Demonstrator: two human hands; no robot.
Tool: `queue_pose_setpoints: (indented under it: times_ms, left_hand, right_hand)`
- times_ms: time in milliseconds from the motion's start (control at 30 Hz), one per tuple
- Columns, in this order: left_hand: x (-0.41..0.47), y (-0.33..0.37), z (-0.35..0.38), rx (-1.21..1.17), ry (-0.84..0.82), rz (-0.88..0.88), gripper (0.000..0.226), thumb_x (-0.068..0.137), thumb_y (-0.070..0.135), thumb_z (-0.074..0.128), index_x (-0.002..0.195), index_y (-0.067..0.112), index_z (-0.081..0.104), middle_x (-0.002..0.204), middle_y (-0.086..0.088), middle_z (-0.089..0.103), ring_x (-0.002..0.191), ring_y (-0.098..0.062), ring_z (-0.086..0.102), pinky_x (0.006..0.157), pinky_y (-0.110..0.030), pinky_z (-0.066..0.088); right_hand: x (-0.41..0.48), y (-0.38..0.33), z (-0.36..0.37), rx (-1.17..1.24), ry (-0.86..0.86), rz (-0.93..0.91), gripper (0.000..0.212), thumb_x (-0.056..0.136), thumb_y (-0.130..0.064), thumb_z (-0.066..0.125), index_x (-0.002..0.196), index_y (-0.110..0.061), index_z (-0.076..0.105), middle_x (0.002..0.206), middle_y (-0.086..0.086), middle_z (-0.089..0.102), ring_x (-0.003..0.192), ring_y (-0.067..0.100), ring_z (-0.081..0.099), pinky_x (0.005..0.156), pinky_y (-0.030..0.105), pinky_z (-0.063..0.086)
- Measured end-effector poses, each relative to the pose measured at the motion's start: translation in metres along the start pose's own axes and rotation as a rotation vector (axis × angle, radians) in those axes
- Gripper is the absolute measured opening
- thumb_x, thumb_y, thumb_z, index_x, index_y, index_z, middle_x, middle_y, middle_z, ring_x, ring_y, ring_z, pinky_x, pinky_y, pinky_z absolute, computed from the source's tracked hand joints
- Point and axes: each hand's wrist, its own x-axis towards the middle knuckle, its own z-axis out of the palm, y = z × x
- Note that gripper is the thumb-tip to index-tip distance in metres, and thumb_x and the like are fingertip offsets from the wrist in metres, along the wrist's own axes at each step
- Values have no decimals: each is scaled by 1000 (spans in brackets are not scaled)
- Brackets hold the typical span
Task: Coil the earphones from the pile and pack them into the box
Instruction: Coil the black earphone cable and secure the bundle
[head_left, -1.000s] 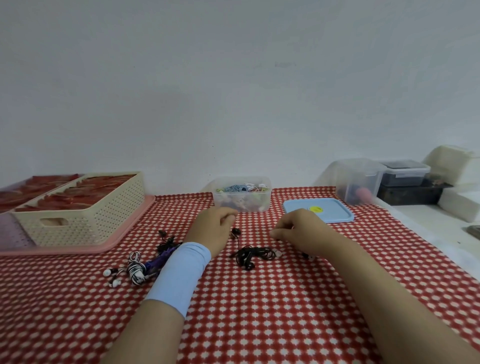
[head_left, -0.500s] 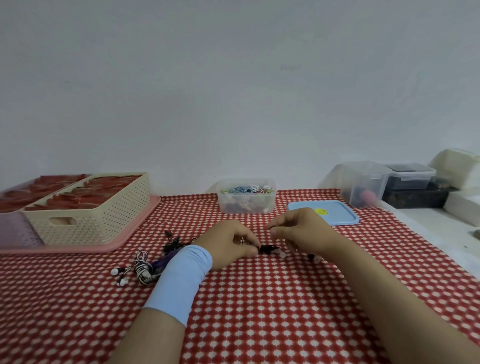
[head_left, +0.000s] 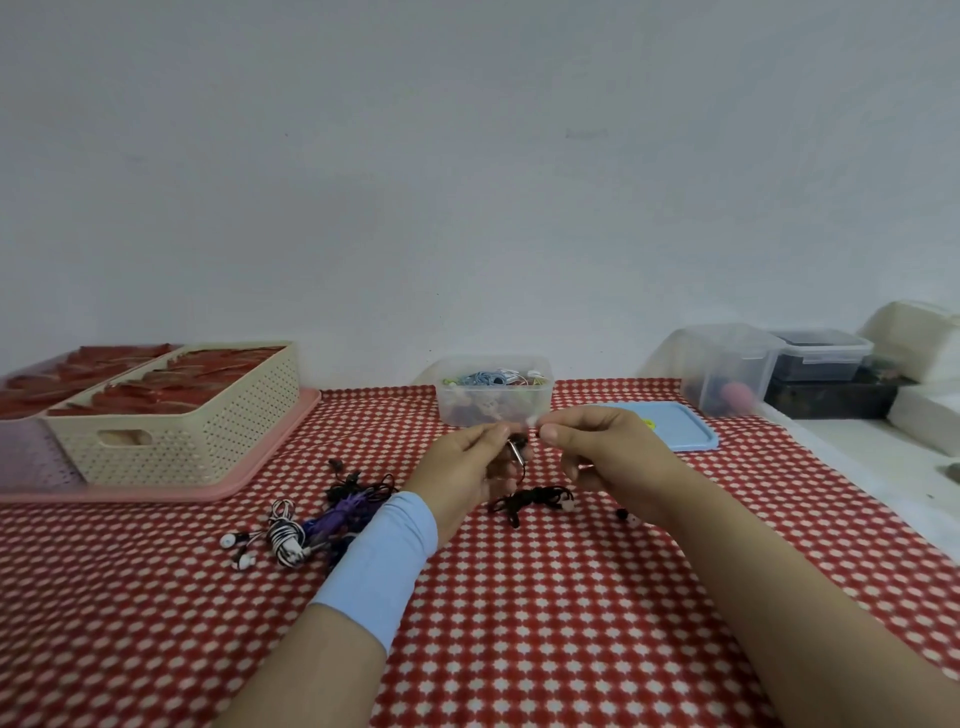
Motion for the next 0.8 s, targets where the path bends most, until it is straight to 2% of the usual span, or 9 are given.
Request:
queue_pose_setpoints:
  times_ms: [133,267,400,633,733,800]
  left_hand:
    - [2,-3,-2,-16,-36,25,23,99,7,53,114,13,70,86,-3,72,69,-8,60,67,-22,54]
    - [1,-4,-1,-5,2,28,21,98,9,56,113,7,70,84,-4,70,69,-10,60,65,-22,55]
    - [1,-5,0,7,18,24,18,96,12,59,109,13,73,84,-3,70,70,-10,60,65,-21,55]
    - [3,-7,0,48,76,37,15,93,13,65,103,11,76,84,-7,71,73,-16,58,69,-27,55]
    - [3,-8,-1,82,77,40,17,93,14,65,104,8,76,87,-13,71,71,-16,59,69,-27,54]
    - [3,-9,-1,84,76,40,17,93,14,65,105,7,76,86,-11,73,70,-14,59,68,-26,54]
  right_hand:
    - [-2,-2,1,79,-39,24,13,91,-10,68,94,-13,81,71,1,69,52,12,48,42,19,35]
    - [-2,0,1,2,-88,3,16,93,-11,66,99,-15,81,82,3,75,56,13,43,46,22,33]
    - [-2,1,1,-66,-85,-4,16,92,-14,68,101,-17,81,72,-1,68,58,14,42,46,22,33]
    - [-3,1,2,-97,-76,-16,16,91,-15,69,102,-17,81,80,3,71,59,16,46,46,22,34]
    - [-5,1,4,-137,-79,-35,16,92,-15,69,100,-20,82,87,2,75,60,16,50,44,20,37]
    - [-5,0,4,-148,-63,-37,16,92,-14,70,100,-20,82,89,3,76,59,16,52,42,19,37]
